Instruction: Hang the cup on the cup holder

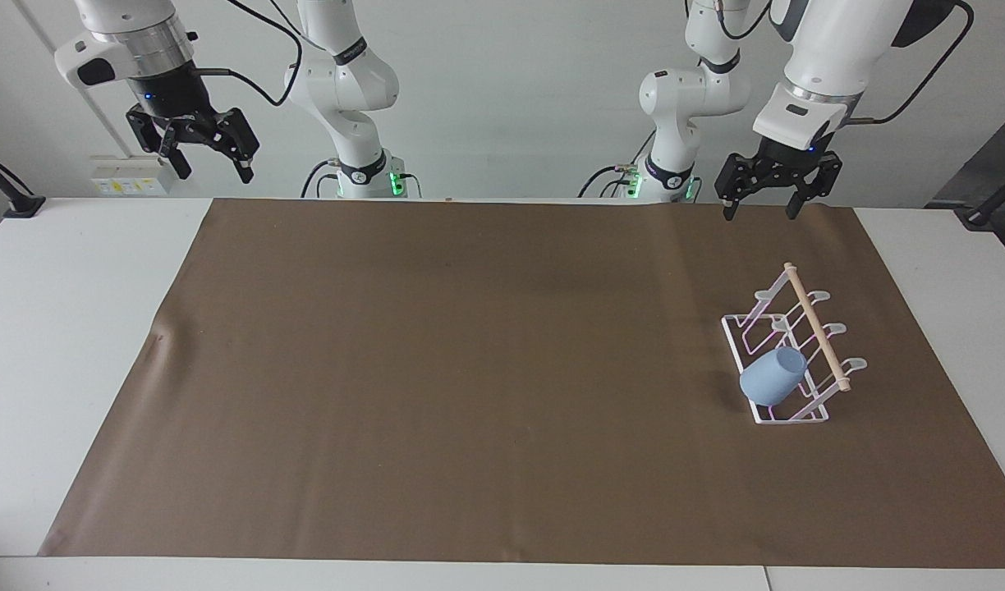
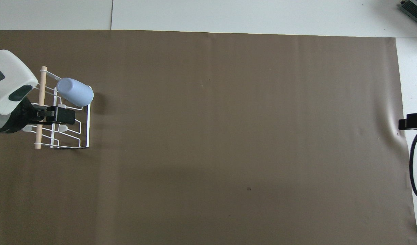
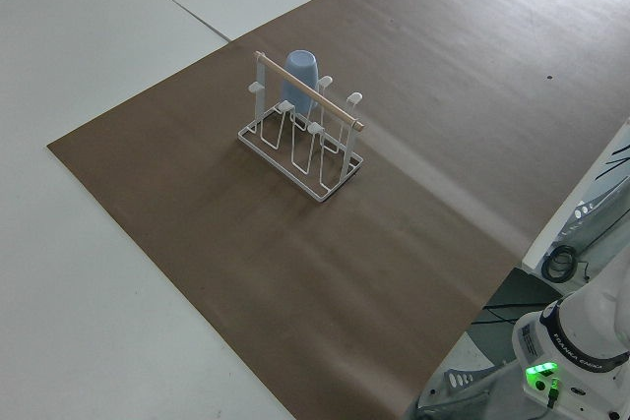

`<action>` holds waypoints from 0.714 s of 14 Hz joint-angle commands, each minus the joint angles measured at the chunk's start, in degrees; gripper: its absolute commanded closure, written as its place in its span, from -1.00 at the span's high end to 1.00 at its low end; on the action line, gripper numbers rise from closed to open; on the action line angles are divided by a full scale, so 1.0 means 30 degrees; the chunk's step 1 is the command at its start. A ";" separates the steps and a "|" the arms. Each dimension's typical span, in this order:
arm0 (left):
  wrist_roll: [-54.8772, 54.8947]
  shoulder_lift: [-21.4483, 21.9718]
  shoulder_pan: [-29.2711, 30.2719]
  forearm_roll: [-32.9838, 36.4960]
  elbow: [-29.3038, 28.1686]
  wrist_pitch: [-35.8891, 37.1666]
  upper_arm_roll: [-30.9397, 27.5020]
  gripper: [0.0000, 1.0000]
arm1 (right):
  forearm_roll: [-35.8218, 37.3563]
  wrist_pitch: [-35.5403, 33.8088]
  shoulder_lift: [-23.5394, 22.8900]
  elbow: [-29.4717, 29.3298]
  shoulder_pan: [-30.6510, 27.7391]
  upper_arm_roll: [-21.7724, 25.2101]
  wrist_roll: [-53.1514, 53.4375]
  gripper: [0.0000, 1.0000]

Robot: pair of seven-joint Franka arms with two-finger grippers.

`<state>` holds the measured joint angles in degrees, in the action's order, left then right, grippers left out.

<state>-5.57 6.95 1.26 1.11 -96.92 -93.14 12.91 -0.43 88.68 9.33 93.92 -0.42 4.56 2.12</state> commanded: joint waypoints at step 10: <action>0.3146 -0.1262 0.0431 -0.1014 0.1719 0.2042 -0.1255 1.00 | 0.0347 -0.0236 -0.2318 -0.1455 -0.0182 -0.0202 0.0639 1.00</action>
<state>3.16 5.19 3.36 -0.83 -95.03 -89.06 10.64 -0.42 88.69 4.19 91.65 -0.61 4.43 2.65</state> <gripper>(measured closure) 0.000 0.000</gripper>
